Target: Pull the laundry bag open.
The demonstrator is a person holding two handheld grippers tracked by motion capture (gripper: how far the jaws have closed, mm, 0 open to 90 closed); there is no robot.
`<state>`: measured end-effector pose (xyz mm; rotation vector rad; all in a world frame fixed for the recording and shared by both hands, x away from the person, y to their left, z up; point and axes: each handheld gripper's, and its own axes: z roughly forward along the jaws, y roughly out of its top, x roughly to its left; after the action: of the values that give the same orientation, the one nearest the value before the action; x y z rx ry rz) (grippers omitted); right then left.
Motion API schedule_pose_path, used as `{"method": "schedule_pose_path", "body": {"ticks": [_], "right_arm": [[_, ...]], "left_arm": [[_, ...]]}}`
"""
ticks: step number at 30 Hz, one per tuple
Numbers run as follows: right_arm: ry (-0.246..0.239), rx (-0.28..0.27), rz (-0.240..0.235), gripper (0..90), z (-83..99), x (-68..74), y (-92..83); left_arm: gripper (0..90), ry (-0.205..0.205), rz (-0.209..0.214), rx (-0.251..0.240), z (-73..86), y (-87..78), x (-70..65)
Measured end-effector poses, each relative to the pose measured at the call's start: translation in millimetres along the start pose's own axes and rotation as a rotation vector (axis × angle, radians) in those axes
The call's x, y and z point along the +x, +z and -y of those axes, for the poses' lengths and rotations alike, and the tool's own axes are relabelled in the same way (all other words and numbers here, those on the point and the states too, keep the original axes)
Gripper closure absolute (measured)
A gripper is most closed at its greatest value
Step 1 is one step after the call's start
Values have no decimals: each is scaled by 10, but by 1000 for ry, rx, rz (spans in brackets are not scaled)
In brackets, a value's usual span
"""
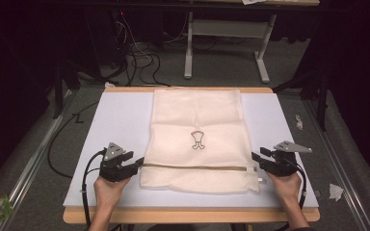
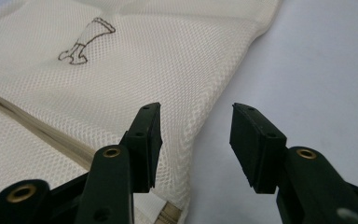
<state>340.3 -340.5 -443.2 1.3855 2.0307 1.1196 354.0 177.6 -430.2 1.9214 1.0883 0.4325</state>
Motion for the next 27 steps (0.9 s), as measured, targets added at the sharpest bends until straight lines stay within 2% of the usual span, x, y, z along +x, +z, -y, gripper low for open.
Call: {"method": "schedule_pose_path", "body": {"ticks": [8,11,15,23,27], "right_arm": [[16,-74,21,535,-47,-120,-203],[37,-93,30,534,-44,-185,-262],[59,-130,41,534,-23,-256,-341],[115,-163,64,536,43,-412,-414],[129,-165,71,538,67,-457,-431]], "left_arm": [[450,-22,-30,-61,-35,-135,109],[446,-43,-42,-70,-29,-169,165],[441,-46,-58,-80,-29,-216,213],[440,-65,-85,-124,-8,-326,318],[443,-94,-101,-144,21,-357,401]]}}
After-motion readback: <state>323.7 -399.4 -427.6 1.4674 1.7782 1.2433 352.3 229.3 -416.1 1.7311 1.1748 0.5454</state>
